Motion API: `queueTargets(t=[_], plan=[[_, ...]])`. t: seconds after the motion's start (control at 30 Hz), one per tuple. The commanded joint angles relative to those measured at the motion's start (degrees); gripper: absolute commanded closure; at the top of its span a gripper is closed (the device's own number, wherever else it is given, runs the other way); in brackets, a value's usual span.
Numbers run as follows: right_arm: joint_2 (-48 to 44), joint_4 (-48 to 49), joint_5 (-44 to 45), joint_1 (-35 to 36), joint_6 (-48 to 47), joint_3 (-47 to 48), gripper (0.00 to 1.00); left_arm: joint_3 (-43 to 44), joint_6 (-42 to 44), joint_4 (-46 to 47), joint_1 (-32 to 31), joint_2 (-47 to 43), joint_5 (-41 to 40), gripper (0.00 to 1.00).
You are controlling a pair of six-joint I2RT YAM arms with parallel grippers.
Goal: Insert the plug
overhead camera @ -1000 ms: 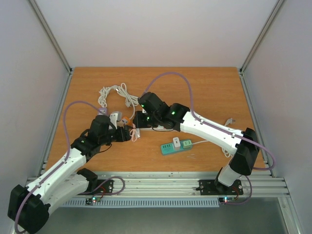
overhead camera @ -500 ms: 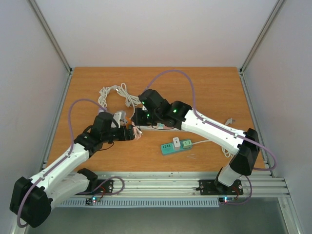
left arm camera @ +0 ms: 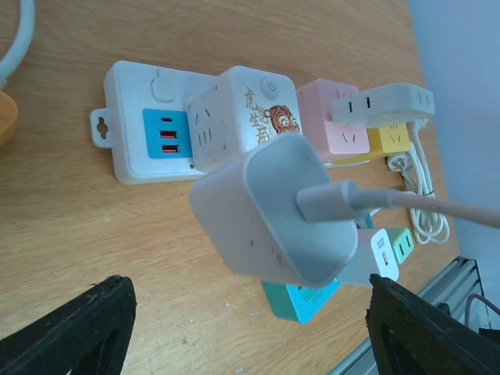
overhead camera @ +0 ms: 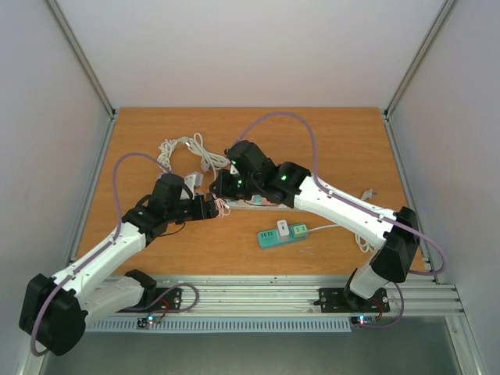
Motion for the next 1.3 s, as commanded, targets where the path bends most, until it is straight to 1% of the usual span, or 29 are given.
queueTargets(t=[0.0, 0.1, 0.17, 0.23, 0.3, 0.4, 0.43, 0.5, 0.63, 0.67, 0.77, 0.83, 0.87, 0.9, 0.97, 1.0, 1.03, 1.1, 1.2, 1.27], plan=[[-2.05, 5.24, -9.63, 1.76, 2.94, -0.77, 0.96, 2.13, -1.98, 7.95, -0.02, 1.38, 3.72, 0.2], [-2.64, 6.91, -10.7, 1.76, 4.08, -1.19, 0.96, 1.91, 1.16, 8.5, 0.0, 0.88, 5.9, 0.2], [-3.27, 6.68, -10.77, 1.76, 4.41, -0.97, 0.95, 1.04, 4.9, 8.94, 0.0, -0.55, 4.88, 0.21], [-3.84, 5.55, -10.48, 1.76, 4.34, -0.49, 0.95, -0.49, 9.49, 10.25, -0.05, -2.53, 2.12, 0.21], [-4.27, 3.87, -10.25, 1.76, 4.23, 0.11, 0.95, -1.42, 12.64, 13.33, -0.05, -4.96, 3.05, 0.22], [-4.59, 2.03, -11.04, 1.76, 4.33, 0.91, 0.95, -3.34, 15.7, 20.83, -0.04, -7.8, 4.6, 0.22], [-4.6, 1.78, -11.42, 1.76, 4.46, 1.24, 0.95, -3.43, 16.22, 21.16, -0.08, -8.37, 4.95, 0.22], [-4.59, 1.11, -12.48, 1.76, 4.39, 1.78, 0.95, -2.32, 17.78, 20.55, -0.05, -8.38, 6.53, 0.21], [-5.15, 0.33, -13.79, 1.76, 4.07, 2.48, 0.95, 1.36, 21.05, 13.99, -0.03, -6.53, 9.76, 0.22], [-5.48, 0.31, -13.95, 1.77, 4.1, 2.43, 0.95, 1.81, 21.58, 13.19, -0.08, -6.12, 10.77, 0.25], [-6.69, 0.16, -13.83, 1.76, 3.9, 1.92, 0.95, 2.9, 23.38, 10.97, -0.07, -5.94, 13.91, 0.39], [-7.29, 0.09, -13.72, 1.76, 3.85, 1.51, 0.95, 2.45, 23.14, 11.9, -0.08, -6.29, 16.16, 0.47], [-7.57, 0.07, -13.72, 1.76, 3.81, 1.45, 0.95, 2.09, 22.53, 12.72, -0.09, -6.4, 17.26, 0.48], [-7.71, 0.06, -13.88, 1.76, 3.79, 1.44, 0.95, 1.76, 21.88, 13.25, -0.09, -6.45, 18.29, 0.47], [-7.97, -0.03, -14.05, 1.76, 3.62, 1.44, 0.95, 1.76, 19.9, 13.17, -0.08, -6.28, 20.25, 0.35], [-8.1, -0.08, -14.17, 1.76, 3.53, 1.44, 0.95, 1.97, 19.58, 12.62, -0.09, -5.99, 21.0, 0.32], [-8.23, -0.17, -14.23, 1.76, 3.51, 1.44, 0.94, 2.37, 19.4, 11.59, -0.08, -5.67, 21.15, 0.3], [-8.52, -0.27, -14.25, 1.75, 3.42, 1.37, 0.94, 3.11, 19.66, 9.62, -0.09, -5.12, 21.31, 0.3], [-8.72, -0.3, -14.21, 1.76, 3.42, 1.31, 0.94, 3.6, 20.08, 8.34, -0.09, -4.68, 22.21, 0.37], [-8.77, -0.45, -13.9, 1.76, 3.33, 1.27, 0.94, 3.34, 19.92, 8.57, -0.09, -5.01, 22.63, 0.49]])
